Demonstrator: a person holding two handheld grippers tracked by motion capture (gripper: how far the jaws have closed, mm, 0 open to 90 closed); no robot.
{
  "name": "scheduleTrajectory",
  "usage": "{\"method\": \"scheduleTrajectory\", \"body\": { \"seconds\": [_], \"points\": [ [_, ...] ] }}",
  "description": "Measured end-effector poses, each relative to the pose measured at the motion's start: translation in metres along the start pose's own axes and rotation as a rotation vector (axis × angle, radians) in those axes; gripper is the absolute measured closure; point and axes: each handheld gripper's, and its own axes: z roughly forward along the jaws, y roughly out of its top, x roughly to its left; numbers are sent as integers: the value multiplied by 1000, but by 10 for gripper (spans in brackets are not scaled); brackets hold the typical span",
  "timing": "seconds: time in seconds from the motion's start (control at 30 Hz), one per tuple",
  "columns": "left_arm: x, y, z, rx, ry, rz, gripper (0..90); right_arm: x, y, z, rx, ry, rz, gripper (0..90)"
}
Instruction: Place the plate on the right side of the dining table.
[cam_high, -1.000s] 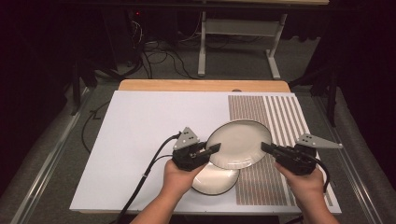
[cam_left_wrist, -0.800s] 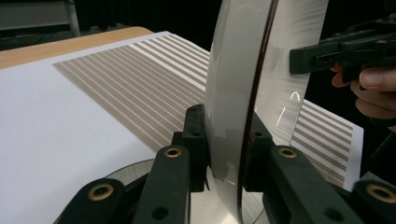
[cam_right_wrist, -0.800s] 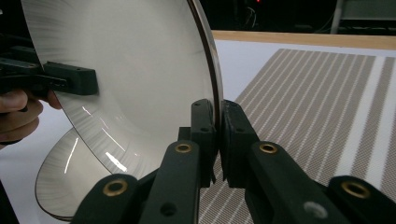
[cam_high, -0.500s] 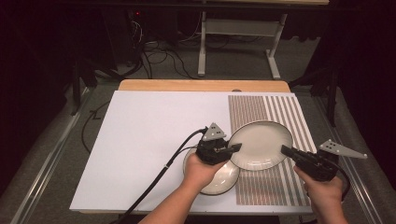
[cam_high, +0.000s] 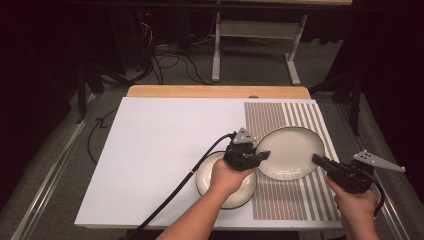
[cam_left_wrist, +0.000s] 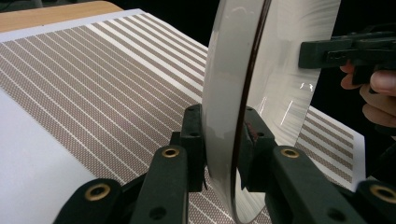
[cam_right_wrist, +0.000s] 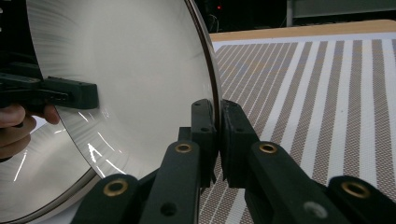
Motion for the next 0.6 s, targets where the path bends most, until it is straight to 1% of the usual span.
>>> {"method": "scheduleTrajectory", "body": {
  "seconds": [0.03, 0.1, 0.13, 0.17, 0.37, 0.6],
  "points": [
    [0, 0, 3, -4, -1, -11, 746, -1, 0, 0, -1, -2, 0, 871],
    [1, 1, 7, 0, -4, -15, 744, -4, -1, -1, -1, -12, 1, 871],
    [1, 1, 9, 5, -3, -14, 743, -5, -1, -1, 0, -18, 2, 871],
    [3, 2, 10, 23, 3, 11, 742, -6, -1, -1, 2, -20, 3, 871],
    [4, 3, 22, 37, 9, 10, 735, -14, -4, -2, 9, -42, 23, 870],
    [7, -3, 34, 61, 16, -13, 722, -20, -9, 0, 31, -66, 28, 871]
  ]
}}
